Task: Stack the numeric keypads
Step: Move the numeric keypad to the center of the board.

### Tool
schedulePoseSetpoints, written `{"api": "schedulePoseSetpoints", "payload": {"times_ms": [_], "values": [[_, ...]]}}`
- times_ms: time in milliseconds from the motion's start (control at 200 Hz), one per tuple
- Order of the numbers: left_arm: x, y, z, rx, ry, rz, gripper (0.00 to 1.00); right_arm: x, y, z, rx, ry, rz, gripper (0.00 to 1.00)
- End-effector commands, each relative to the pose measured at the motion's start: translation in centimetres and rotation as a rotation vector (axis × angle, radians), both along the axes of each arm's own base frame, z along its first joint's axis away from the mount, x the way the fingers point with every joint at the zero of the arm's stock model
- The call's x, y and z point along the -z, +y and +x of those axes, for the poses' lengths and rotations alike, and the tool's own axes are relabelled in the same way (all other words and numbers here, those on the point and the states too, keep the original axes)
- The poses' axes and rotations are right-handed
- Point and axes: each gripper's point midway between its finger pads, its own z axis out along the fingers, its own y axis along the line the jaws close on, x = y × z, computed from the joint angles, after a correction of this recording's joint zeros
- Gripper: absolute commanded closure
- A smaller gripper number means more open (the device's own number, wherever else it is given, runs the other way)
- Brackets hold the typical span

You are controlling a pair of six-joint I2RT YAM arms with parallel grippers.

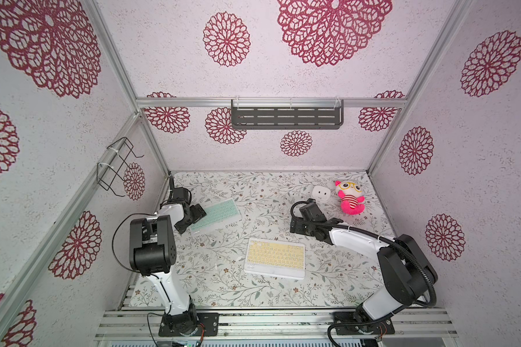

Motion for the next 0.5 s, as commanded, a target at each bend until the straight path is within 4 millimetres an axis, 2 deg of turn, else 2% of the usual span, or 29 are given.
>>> {"api": "schedulePoseSetpoints", "payload": {"times_ms": [0,25,40,75,235,375,495], "values": [[0.3,-1.2,1.7,0.025,-0.034,-0.067,0.03,-1.7,-0.5,0.3,0.015,-0.047,0.012,0.11],[0.0,-1.4,2.0,0.031,-0.041,-0.073,0.02,-1.7,-0.6,0.3,0.016,-0.047,0.011,0.11],[1.4,-1.6,1.7,0.032,-0.011,-0.083,0.03,-1.7,-0.6,0.3,0.017,-0.047,0.011,0.11],[1.6,-1.8,1.9,0.039,-0.009,-0.097,0.02,-1.7,-0.7,0.2,0.018,-0.051,0.009,0.11],[0.8,-5.0,3.6,0.155,-0.051,-0.142,0.02,-2.1,-0.9,1.2,-0.005,-0.072,0.035,0.11],[0.6,-8.5,4.9,0.270,-0.034,-0.138,0.03,-2.5,-0.3,4.3,-0.034,-0.077,0.071,0.11],[0.9,-11.8,5.2,0.328,-0.019,-0.132,0.02,-1.6,0.7,6.2,-0.034,-0.026,0.104,0.11]]}}
